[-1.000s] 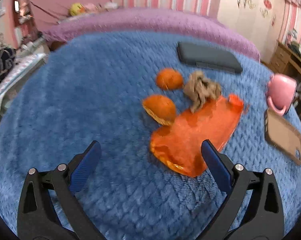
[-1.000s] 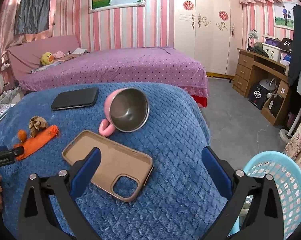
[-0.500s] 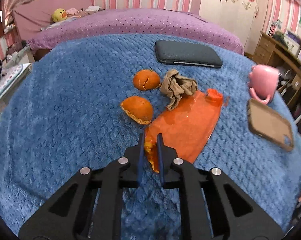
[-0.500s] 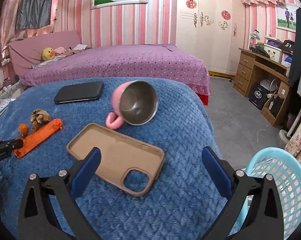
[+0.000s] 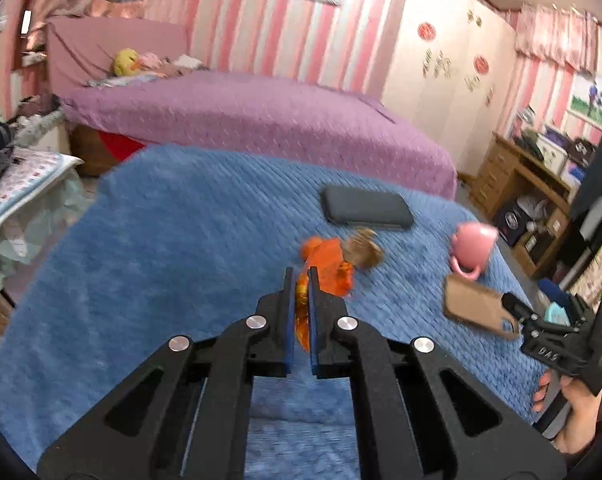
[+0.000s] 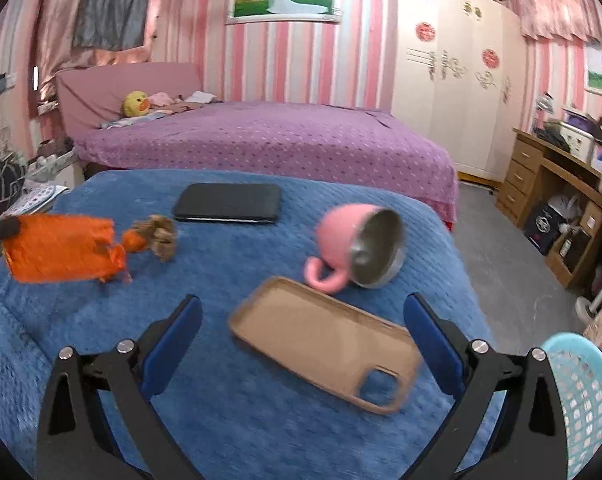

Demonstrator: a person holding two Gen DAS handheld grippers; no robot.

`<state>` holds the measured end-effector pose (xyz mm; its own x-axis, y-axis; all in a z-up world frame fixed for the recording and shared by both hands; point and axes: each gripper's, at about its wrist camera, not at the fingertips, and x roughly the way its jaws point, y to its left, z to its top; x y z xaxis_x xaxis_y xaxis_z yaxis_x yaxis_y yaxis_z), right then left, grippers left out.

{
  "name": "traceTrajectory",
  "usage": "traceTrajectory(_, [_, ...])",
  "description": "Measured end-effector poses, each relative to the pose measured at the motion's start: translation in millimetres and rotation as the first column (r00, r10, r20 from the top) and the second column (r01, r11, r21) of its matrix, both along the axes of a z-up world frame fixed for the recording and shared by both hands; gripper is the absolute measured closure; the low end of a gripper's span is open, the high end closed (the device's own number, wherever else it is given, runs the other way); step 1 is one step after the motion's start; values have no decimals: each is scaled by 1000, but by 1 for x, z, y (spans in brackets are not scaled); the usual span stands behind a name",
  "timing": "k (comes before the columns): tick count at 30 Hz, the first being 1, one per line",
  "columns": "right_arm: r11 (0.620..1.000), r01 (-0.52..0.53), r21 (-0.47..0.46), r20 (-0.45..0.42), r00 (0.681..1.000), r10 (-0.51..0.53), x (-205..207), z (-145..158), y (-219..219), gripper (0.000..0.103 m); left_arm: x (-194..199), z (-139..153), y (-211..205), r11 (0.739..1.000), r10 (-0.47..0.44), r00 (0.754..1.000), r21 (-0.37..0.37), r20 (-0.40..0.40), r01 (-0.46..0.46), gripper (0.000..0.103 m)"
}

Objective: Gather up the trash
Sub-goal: 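Lift the orange cloth with the left tool while the right tool grasps the crumpled brown paper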

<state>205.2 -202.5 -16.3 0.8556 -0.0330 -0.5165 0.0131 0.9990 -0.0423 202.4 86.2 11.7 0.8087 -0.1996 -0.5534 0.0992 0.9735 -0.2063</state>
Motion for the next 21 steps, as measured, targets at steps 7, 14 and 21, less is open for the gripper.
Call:
traceTrajectory(7, [994, -99, -36, -29, 995, 98, 36, -10, 62, 5, -9, 1, 69, 979, 203, 979, -29, 25, -202, 99])
traceTrajectory(14, [987, -150, -55, -82, 986, 145, 85, -19, 101, 5, 10, -25, 100, 952, 302, 952, -34, -49, -303, 99])
traceTrajectory(21, [978, -198, -61, -189, 965, 184, 136, -42, 126, 23, 22, -28, 97, 949, 314, 947, 13, -62, -314, 99])
